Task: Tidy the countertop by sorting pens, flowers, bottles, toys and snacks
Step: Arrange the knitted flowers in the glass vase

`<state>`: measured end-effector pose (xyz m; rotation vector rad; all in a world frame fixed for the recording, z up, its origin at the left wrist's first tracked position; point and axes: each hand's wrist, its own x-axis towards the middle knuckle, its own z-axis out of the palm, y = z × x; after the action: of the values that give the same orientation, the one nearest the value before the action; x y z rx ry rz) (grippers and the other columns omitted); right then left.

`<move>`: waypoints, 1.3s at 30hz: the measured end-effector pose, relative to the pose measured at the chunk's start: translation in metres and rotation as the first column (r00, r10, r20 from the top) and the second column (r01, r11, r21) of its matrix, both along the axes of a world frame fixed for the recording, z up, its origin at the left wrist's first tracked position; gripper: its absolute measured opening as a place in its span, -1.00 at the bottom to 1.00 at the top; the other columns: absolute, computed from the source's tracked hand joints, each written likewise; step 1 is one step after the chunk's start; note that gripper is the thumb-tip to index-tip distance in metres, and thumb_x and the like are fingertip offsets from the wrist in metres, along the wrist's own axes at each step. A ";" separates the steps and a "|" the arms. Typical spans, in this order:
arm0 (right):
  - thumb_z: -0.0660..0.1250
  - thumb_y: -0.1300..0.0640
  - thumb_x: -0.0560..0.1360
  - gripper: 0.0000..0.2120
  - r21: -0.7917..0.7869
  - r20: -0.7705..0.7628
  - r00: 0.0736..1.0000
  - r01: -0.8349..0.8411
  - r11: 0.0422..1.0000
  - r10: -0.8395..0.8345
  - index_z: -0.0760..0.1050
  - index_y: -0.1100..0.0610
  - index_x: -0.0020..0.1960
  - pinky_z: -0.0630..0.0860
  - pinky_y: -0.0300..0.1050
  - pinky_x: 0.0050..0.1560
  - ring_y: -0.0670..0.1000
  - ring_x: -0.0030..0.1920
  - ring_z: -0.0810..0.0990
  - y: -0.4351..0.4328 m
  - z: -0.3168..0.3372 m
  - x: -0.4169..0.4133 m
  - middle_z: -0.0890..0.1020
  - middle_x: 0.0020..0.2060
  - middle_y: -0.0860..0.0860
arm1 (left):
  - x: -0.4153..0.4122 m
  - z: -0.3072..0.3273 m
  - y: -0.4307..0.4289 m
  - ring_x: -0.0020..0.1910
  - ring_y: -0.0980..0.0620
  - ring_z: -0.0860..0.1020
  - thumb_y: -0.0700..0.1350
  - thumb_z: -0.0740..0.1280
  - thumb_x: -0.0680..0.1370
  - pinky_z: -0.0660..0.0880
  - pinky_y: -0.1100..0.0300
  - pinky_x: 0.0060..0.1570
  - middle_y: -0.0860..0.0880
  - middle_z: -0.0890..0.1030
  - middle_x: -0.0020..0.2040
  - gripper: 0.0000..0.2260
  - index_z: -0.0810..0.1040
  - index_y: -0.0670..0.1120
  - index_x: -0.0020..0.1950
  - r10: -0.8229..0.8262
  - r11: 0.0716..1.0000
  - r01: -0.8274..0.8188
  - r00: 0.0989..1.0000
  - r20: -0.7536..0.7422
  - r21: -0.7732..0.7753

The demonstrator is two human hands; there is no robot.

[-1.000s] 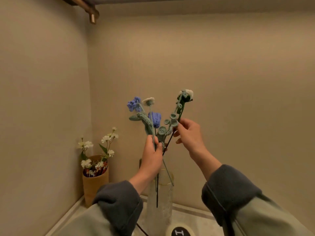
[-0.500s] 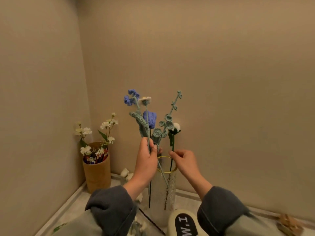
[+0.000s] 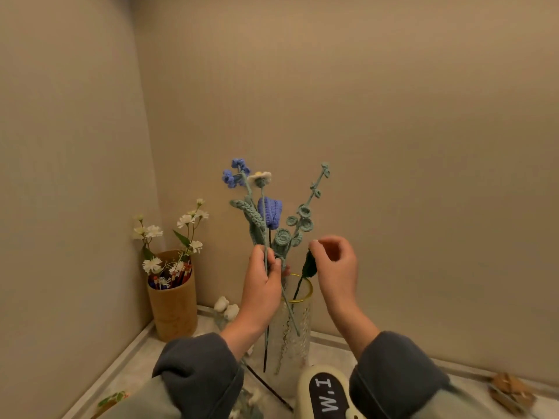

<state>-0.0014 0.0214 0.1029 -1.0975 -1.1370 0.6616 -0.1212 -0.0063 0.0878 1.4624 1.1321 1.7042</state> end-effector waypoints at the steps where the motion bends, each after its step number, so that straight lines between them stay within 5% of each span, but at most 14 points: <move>1: 0.41 0.10 0.49 -0.89 0.019 0.015 0.997 -0.082 0.996 0.082 0.56 0.11 -0.02 0.50 -0.21 -0.23 -0.06 -0.20 0.56 -0.002 0.012 -0.001 0.62 -0.18 -0.01 | 0.002 0.001 -0.003 -0.14 0.05 0.57 -0.27 0.13 0.64 0.54 0.30 -0.12 -0.11 0.46 -0.14 -0.80 0.27 -0.08 -0.17 -0.016 1.000 0.016 1.000 -0.004 0.005; 5: 0.41 0.04 0.50 -0.74 -0.075 0.086 0.939 -0.327 0.942 0.333 0.57 0.25 0.00 0.47 -0.22 -0.39 -0.06 -0.29 0.53 -0.011 0.034 -0.009 0.57 -0.26 0.04 | 0.008 0.004 -0.011 -0.25 0.17 0.48 -0.28 0.13 0.64 0.50 0.30 -0.20 -0.07 0.45 -0.17 -0.78 0.30 -0.03 -0.16 -0.043 0.999 0.044 0.999 -0.025 0.022; 9: 0.34 0.17 0.54 -0.91 -0.044 0.061 0.961 -0.266 0.963 0.269 0.57 0.19 -0.07 0.48 -0.17 -0.34 -0.02 -0.25 0.59 -0.015 0.038 -0.008 0.64 -0.26 0.04 | 0.004 0.012 -0.015 -0.31 0.15 0.42 -0.27 0.15 0.63 0.43 0.26 -0.26 -0.04 0.44 -0.23 -0.78 0.30 -0.05 -0.18 0.007 0.997 -0.001 0.996 -0.085 0.071; 15: 0.28 0.13 0.59 -0.87 0.169 0.058 0.997 -0.068 0.983 0.059 0.53 0.01 -0.13 0.63 0.07 -0.13 0.03 -0.12 0.67 -0.018 0.071 0.008 0.67 -0.17 0.00 | 0.003 0.040 -0.008 -0.03 0.03 0.66 -0.18 0.12 0.66 0.58 0.13 0.02 0.03 0.58 -0.05 -0.85 0.42 -0.01 -0.05 -0.036 0.990 0.027 0.998 0.058 0.140; 19: 0.30 0.11 0.58 -0.87 0.150 0.143 0.990 -0.043 0.988 0.022 0.53 0.05 -0.14 0.62 0.15 -0.12 0.04 -0.16 0.65 -0.014 0.072 0.015 0.65 -0.22 0.02 | 0.007 0.050 -0.011 -0.20 -0.10 0.65 -0.21 0.09 0.67 0.60 0.01 -0.16 0.19 0.62 -0.23 -0.74 0.37 0.09 -0.14 -0.013 0.985 0.006 0.999 0.041 0.170; 22: 0.34 0.06 0.53 -0.86 0.010 0.204 0.977 -0.059 0.998 0.056 0.57 0.10 -0.15 0.59 0.23 -0.10 0.10 -0.16 0.66 -0.006 0.042 0.015 0.68 -0.24 0.04 | 0.006 0.049 -0.014 -0.41 -0.05 0.45 -0.20 0.08 0.67 0.41 0.07 -0.34 0.12 0.57 -0.27 -0.60 0.38 0.27 -0.21 0.013 0.988 -0.014 1.000 0.006 0.154; 28: 0.39 0.09 0.50 -0.88 -0.183 0.104 0.993 -0.035 0.983 0.055 0.58 0.07 -0.20 0.54 -0.02 -0.24 -0.03 -0.28 0.57 -0.008 -0.019 0.016 0.61 -0.35 -0.05 | -0.005 0.026 -0.011 -0.46 0.07 0.30 -0.26 0.13 0.64 0.31 0.30 -0.48 -0.07 0.52 -0.08 -0.80 0.21 0.03 -0.02 0.007 0.997 -0.012 0.998 0.070 0.071; 31: 0.41 0.06 0.49 -0.89 -0.230 0.082 0.995 -0.027 0.973 0.047 0.57 0.10 -0.14 0.51 -0.05 -0.23 -0.03 -0.26 0.57 -0.005 -0.034 0.017 0.62 -0.30 -0.06 | -0.010 0.017 -0.009 -0.45 0.11 0.32 -0.20 0.17 0.63 0.31 0.35 -0.48 -0.09 0.48 -0.13 -0.83 0.20 0.03 0.01 0.036 0.999 -0.038 0.998 0.042 0.036; 36: 0.43 0.07 0.48 -0.89 -0.265 0.072 0.996 -0.023 0.964 0.043 0.58 0.00 0.00 0.61 0.07 0.00 -0.02 -0.06 0.66 0.001 -0.045 0.016 0.69 -0.11 -0.05 | -0.009 0.011 -0.006 -0.48 0.15 0.32 -0.12 0.14 0.65 0.31 0.33 -0.48 0.02 0.45 -0.31 -0.81 0.27 -0.23 0.16 0.037 0.999 -0.037 0.999 0.035 0.000; 39: 0.45 0.10 0.46 -0.88 -0.235 0.052 0.999 -0.002 0.972 0.014 0.56 -0.06 -0.06 0.60 0.01 0.00 -0.03 -0.06 0.66 0.000 -0.047 0.016 0.69 -0.10 -0.07 | -0.010 0.010 -0.005 -0.50 0.16 0.32 -0.05 0.12 0.66 0.27 0.29 -0.42 0.04 0.41 -0.38 -0.70 0.38 -0.31 0.01 0.045 0.999 -0.045 0.999 0.013 -0.014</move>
<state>0.0144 0.0218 0.0558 -1.3186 -1.1284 0.7924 -0.1307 -0.0117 0.0975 1.4245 1.1752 1.7305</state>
